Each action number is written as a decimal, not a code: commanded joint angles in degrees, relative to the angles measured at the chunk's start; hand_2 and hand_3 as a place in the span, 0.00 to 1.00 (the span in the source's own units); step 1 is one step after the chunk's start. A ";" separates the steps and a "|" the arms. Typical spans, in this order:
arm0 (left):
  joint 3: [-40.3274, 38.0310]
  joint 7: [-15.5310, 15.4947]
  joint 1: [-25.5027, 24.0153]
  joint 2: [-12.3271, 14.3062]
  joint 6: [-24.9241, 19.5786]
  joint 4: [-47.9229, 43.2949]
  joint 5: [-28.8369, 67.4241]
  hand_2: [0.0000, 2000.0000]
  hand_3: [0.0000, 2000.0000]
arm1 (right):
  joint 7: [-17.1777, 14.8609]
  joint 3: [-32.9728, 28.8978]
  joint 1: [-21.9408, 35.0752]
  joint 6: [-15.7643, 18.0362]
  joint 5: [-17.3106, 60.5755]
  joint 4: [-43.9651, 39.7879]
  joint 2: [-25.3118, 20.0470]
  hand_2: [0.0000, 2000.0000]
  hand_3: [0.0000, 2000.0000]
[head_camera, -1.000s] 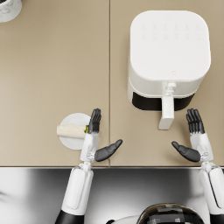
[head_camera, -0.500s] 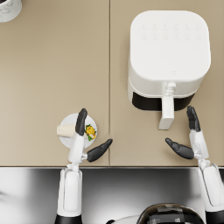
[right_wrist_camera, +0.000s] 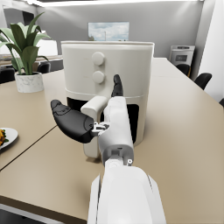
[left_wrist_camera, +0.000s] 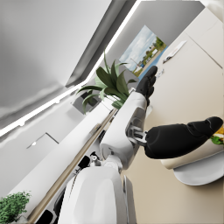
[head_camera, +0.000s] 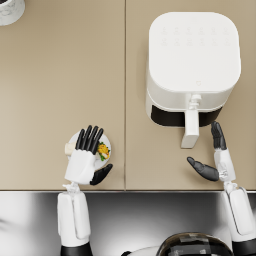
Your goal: Pick up the chicken rolls and place it into the air fryer
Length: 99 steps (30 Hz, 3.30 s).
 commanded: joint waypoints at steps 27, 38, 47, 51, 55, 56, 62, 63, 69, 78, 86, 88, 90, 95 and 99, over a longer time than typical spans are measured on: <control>5.74 0.10 10.78 0.82 3.63 28.07 24.85 1.00 0.65 | 0.00 -2.78 0.75 0.00 -0.01 -8.14 -3.50 0.00 0.00; 6.50 7.60 12.81 1.48 22.25 16.49 24.87 1.00 1.00 | 0.00 2.26 5.60 0.00 -0.02 -24.58 -6.54 0.00 0.00; 6.95 8.92 12.84 1.95 25.90 4.46 24.83 1.00 1.00 | 0.00 6.37 8.85 0.00 -0.02 -27.69 -8.92 0.00 0.00; 7.20 8.96 12.27 2.15 26.02 4.30 24.82 1.00 1.00 | -0.05 7.38 11.28 -2.78 0.12 -28.54 -10.04 1.00 0.33; 7.15 8.97 11.33 2.29 26.02 4.50 24.82 1.00 1.00 | 0.00 9.03 14.40 -7.14 0.29 -30.73 -10.91 1.00 0.98; 7.20 8.97 10.97 2.31 26.02 4.75 24.82 1.00 1.00 | 0.00 10.28 14.90 -5.83 0.40 -30.76 -11.09 1.00 1.00; 9.42 8.98 9.83 2.49 25.99 2.46 24.81 1.00 1.00 | -0.16 23.64 10.89 -6.37 0.52 -19.40 -1.95 1.00 1.00; 9.73 8.98 10.11 2.59 25.98 2.21 24.81 1.00 1.00 | -0.23 25.40 10.20 -7.54 0.51 -17.07 -0.03 1.00 1.00; 14.75 8.98 14.30 4.26 25.99 0.60 24.81 1.00 1.00 | 0.03 33.48 4.70 -5.24 0.51 -3.92 5.76 1.00 1.00; 26.32 8.99 25.27 14.08 25.96 5.65 24.80 1.00 1.00 | -0.01 37.21 -3.36 -5.53 0.36 5.12 6.85 1.00 1.00; 36.98 8.99 32.00 14.34 25.69 10.42 24.74 1.00 1.00 | -0.13 37.37 -12.09 -2.72 0.29 8.85 2.07 1.00 1.00; 38.93 8.95 32.67 14.62 25.84 10.13 24.82 1.00 1.00 | -0.22 37.40 -15.25 -0.87 0.30 9.17 0.73 1.00 1.00; 40.73 8.96 33.32 15.59 25.97 10.78 24.81 1.00 1.00 | -0.52 37.45 -18.84 2.28 0.26 10.18 -0.64 1.00 1.00; 43.26 8.96 34.46 17.57 26.09 13.38 24.81 1.00 1.00 | -0.74 4.94 -20.16 9.95 0.43 8.27 2.24 1.00 1.00; 47.22 8.94 37.26 15.58 26.03 16.57 24.83 0.00 0.51 | -0.81 3.19 -21.32 13.10 0.55 8.98 0.96 1.00 1.00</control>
